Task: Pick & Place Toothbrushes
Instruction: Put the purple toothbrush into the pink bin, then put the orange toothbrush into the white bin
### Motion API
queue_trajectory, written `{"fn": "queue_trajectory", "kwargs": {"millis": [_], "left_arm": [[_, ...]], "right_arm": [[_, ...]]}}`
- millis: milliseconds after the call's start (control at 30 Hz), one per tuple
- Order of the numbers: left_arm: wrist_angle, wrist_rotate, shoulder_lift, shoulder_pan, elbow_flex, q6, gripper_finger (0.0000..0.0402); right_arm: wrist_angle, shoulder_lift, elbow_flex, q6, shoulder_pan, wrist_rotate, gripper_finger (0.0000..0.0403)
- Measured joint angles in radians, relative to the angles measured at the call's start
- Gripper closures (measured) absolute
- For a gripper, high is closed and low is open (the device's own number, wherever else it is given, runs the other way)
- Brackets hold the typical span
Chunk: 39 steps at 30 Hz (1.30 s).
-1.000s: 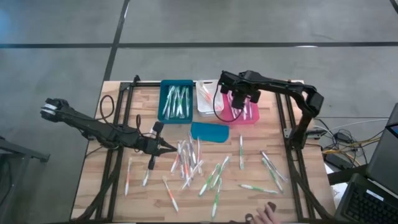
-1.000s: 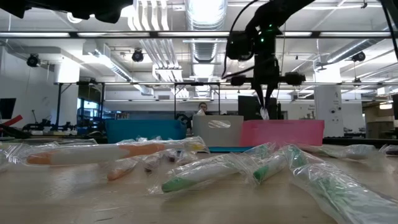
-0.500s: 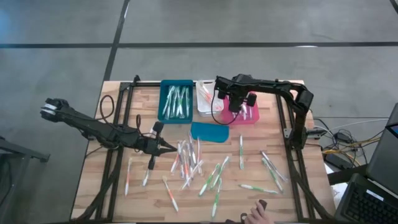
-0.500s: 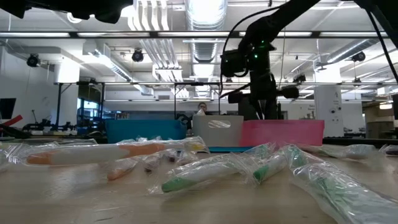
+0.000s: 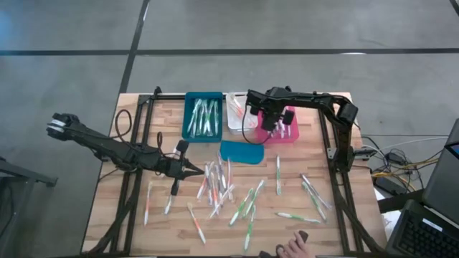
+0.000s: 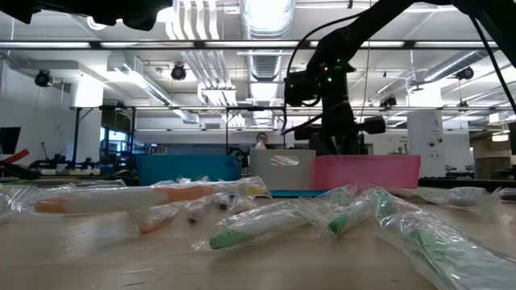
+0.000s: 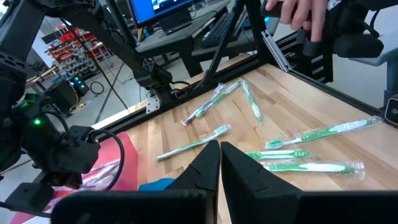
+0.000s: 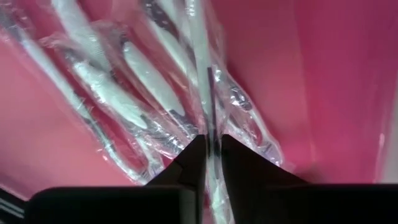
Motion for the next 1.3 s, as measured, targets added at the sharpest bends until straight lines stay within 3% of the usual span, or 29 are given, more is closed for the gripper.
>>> {"fn": "queue_trajectory", "kwargs": {"millis": [367, 700, 867, 1300], "left_arm": [[0.0, 0.0, 0.0, 0.0, 0.0, 0.0, 0.0381], [0.0, 0.0, 0.0, 0.0, 0.0, 0.0, 0.0383], [0.0, 0.0, 0.0, 0.0, 0.0, 0.0, 0.0381], [0.0, 0.0, 0.0, 0.0, 0.0, 0.0, 0.038]], "right_arm": [[0.014, 0.0, 0.0, 0.01, 0.0, 0.0, 0.0273], [0.014, -0.013, 0.0, 0.012, 0.0, 0.008, 0.0243], [0.013, -0.017, 0.0, 0.029, 0.0, 0.009, 0.0253], [0.005, -0.09, 0.0, 0.203, 0.015, 0.01, 0.0323]]}}
